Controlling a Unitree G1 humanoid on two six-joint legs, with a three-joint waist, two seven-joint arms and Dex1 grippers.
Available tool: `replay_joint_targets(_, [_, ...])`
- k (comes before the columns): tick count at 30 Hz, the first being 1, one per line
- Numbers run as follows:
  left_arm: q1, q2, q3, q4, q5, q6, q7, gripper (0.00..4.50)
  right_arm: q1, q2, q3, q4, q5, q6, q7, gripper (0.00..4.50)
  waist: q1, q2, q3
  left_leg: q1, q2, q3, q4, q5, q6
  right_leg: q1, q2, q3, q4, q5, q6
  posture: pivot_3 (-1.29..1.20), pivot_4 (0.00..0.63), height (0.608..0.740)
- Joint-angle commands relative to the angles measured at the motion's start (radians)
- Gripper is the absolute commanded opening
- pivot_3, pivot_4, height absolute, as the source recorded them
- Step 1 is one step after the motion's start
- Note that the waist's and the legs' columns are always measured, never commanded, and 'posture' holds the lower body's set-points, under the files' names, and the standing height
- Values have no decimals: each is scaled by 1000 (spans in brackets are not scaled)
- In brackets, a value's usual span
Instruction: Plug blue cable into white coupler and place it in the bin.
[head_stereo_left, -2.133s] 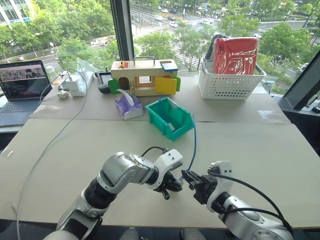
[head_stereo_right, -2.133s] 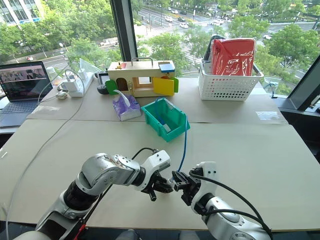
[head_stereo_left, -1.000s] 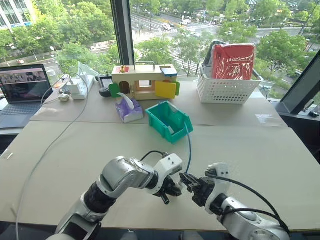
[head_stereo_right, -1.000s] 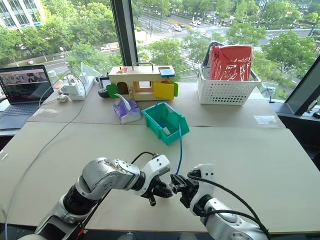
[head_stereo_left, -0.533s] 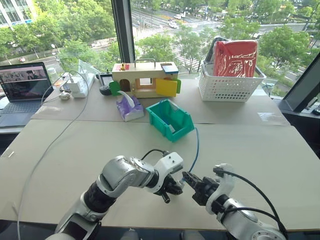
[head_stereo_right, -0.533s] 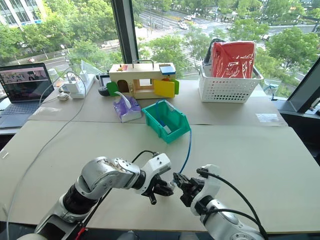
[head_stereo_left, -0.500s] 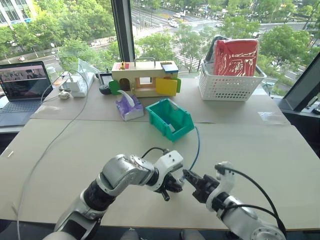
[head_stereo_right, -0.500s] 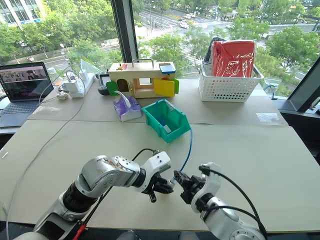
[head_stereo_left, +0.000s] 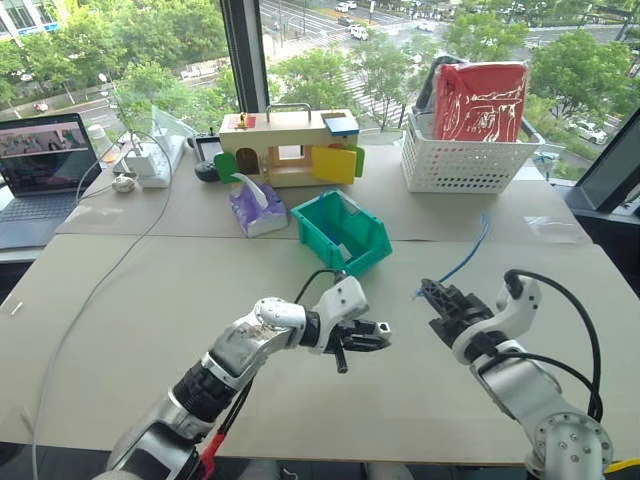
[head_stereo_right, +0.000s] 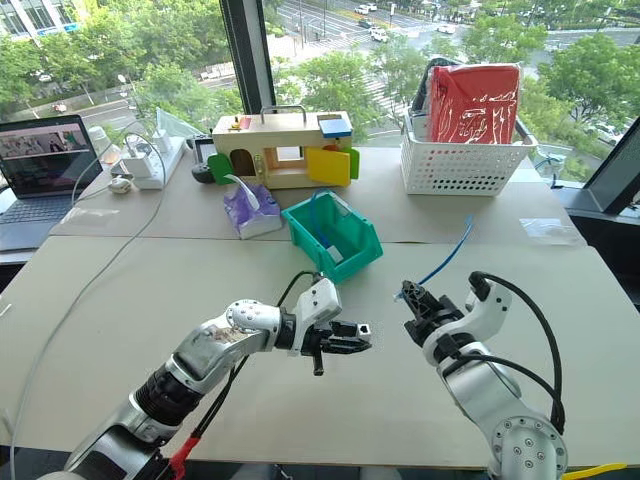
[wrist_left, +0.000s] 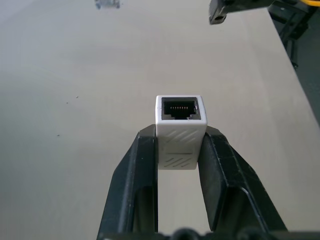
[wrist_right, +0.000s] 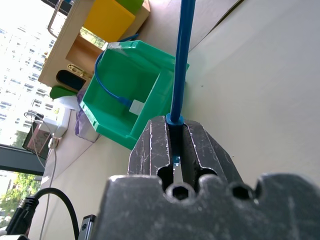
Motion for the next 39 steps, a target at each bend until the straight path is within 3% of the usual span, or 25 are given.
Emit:
replay_joint_targets(1, [11, -31, 7, 94, 102, -199, 10, 644, 9, -42, 27, -50, -40, -11, 8, 0, 1, 0, 0, 0, 0, 0, 0, 0, 0, 0, 0, 0, 0, 0, 0, 0, 150, 740])
replay_joint_targets(15, [25, -204, 32, 158, 257, -149, 191, 644, 118, -95, 337, -113, -587, -12, 176, 0, -3, 0, 0, 1, -1, 0, 3, 0, 0, 2, 0, 0, 1, -2, 5, 0, 150, 740])
replay_joint_targets(29, [42, -246, 38, 136, 248, -52, 176, 644, 28, 42, 331, -37, -728, -3, 241, 0, 0, 0, 0, 2, -1, -1, 3, 0, 0, 4, 0, 0, 1, -2, 5, 0, 150, 740])
replay_joint_targets(39, [54, -257, 59, 128, 235, -10, 170, 644, 53, 79, 330, 14, -804, 12, 310, 0, -1, 0, 0, 4, -1, -1, 3, 0, 0, 5, 0, 0, 1, -1, 4, 0, 150, 740])
